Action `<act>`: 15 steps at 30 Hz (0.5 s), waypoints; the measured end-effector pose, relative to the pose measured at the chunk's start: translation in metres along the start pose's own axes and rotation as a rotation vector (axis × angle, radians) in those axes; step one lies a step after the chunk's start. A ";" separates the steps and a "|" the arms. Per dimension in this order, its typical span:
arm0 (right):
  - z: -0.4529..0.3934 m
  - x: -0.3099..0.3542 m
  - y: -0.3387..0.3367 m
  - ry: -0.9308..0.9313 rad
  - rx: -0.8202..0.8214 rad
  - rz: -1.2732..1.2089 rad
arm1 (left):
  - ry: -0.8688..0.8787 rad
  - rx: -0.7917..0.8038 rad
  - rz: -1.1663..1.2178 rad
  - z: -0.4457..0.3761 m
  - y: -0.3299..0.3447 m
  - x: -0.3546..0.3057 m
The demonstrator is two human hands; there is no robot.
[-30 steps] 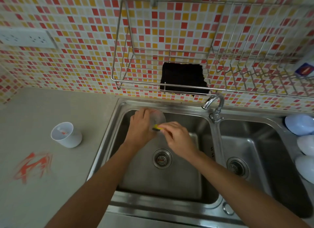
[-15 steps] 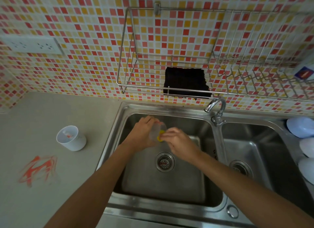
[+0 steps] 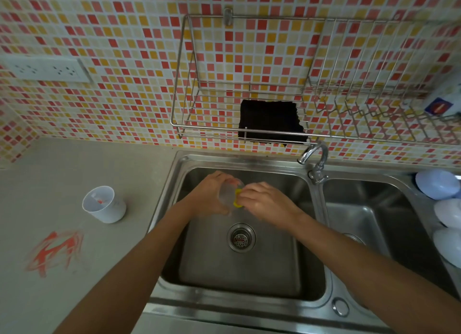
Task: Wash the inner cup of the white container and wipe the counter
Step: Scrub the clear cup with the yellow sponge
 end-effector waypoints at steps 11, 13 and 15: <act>0.003 0.004 0.002 0.270 -0.196 -0.010 | -0.125 -0.262 -0.133 0.013 0.020 -0.007; -0.002 0.011 0.000 0.314 -0.208 -0.050 | -0.142 -0.372 -0.176 0.013 0.023 -0.006; -0.005 0.018 -0.004 0.357 -0.232 -0.152 | -0.113 -0.422 -0.205 0.010 0.022 -0.005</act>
Point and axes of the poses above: each hand's wrist, its own z-axis away from the middle knuckle, its own y-axis out of the palm, x = y × z, the point moved 3 cm from there along -z, towards the middle knuckle, and after that the axes turned 2 degrees about -x, right-handed, at the moved point
